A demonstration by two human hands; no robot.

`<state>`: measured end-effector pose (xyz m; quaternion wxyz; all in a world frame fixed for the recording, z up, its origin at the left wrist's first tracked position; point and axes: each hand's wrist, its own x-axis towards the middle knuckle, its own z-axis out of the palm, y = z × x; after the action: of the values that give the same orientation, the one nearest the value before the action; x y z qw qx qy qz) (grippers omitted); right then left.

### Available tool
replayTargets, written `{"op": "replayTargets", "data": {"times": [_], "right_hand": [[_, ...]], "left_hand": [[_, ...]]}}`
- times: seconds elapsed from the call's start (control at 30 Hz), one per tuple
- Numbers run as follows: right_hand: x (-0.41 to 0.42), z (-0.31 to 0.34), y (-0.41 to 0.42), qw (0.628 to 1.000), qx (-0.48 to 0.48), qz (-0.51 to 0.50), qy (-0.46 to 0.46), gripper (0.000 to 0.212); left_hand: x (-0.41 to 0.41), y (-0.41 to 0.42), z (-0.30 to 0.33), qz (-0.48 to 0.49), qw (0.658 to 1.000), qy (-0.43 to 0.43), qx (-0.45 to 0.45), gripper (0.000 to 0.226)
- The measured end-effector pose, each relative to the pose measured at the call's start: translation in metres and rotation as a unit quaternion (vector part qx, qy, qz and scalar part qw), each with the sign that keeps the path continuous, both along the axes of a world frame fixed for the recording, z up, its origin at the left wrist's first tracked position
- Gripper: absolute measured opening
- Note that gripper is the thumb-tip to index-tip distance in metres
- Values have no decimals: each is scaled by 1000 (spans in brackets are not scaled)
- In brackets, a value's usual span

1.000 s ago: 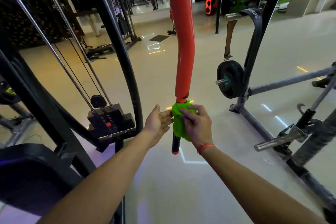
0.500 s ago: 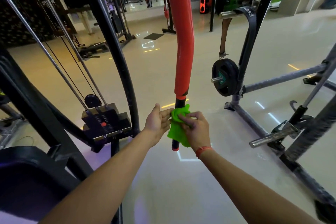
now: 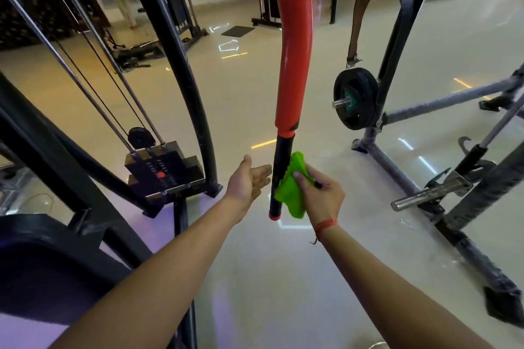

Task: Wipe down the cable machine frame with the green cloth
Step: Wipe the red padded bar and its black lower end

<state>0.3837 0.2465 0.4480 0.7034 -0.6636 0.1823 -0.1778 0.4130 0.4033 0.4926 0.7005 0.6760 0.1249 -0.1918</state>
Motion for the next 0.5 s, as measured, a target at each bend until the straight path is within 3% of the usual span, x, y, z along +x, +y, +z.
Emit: {"op": "replayTargets", "data": {"times": [0.07, 0.17, 0.3, 0.43, 0.5], "right_hand": [[-1, 5, 9, 999, -16, 7, -47, 32], [-12, -15, 18, 996, -72, 42, -25, 30], [-17, -36, 20, 995, -31, 70, 57, 25], [-19, -31, 28, 999, -5, 22, -25, 31], [-20, -47, 30, 998, -24, 50, -3, 31]], "left_hand": [[-1, 2, -8, -5, 1000, 7, 2, 74], [-2, 7, -17, -3, 1000, 11, -9, 74], [-5, 12, -23, 3, 1000, 2, -9, 73], [-8, 15, -36, -7, 1000, 20, -1, 74], [-7, 16, -41, -11, 1000, 26, -11, 74]]}}
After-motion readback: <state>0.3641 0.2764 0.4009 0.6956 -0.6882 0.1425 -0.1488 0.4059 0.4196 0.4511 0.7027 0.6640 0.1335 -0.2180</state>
